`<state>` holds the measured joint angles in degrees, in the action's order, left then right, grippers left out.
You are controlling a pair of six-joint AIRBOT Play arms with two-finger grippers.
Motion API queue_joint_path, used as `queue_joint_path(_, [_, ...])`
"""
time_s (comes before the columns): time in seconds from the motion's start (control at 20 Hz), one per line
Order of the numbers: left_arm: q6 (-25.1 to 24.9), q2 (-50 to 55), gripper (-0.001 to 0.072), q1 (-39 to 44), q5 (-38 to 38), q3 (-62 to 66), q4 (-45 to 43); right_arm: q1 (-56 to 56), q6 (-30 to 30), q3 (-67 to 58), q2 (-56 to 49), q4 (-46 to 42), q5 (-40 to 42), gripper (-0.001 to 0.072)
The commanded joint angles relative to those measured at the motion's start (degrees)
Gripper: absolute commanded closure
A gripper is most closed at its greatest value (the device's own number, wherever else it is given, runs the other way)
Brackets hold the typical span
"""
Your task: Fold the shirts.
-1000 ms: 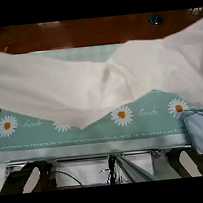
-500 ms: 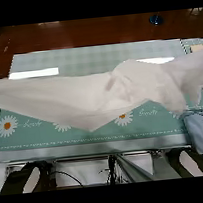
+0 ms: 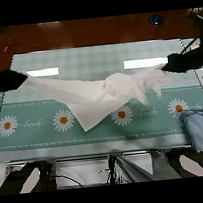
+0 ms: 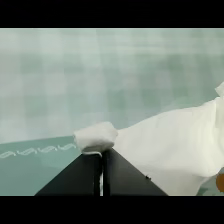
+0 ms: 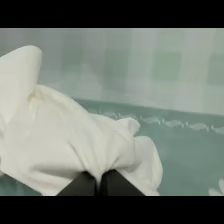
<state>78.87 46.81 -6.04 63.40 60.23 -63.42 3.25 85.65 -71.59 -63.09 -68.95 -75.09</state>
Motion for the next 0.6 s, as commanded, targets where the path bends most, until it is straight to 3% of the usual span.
queue_joint_path(0.0, [-1.95, 7.69, 0.0682, 1.7, -12.83, -2.43, 0.66, -2.36, -0.83, 1.31, -7.08, 2.43, 15.3, 0.0685])
queue_joint_path(0.25, [-1.86, 19.76, 0.068, 5.75, -17.31, -2.43, 0.7, -2.38, -2.8, 1.31, -15.1, 4.37, 16.92, 0.0685])
queue_joint_path(0.55, [-1.01, 31.93, 0.0679, 8.57, -17.11, -2.4, 0.92, -2.36, -5.6, 1.33, -20.79, 1.2, 17.75, 0.0685])
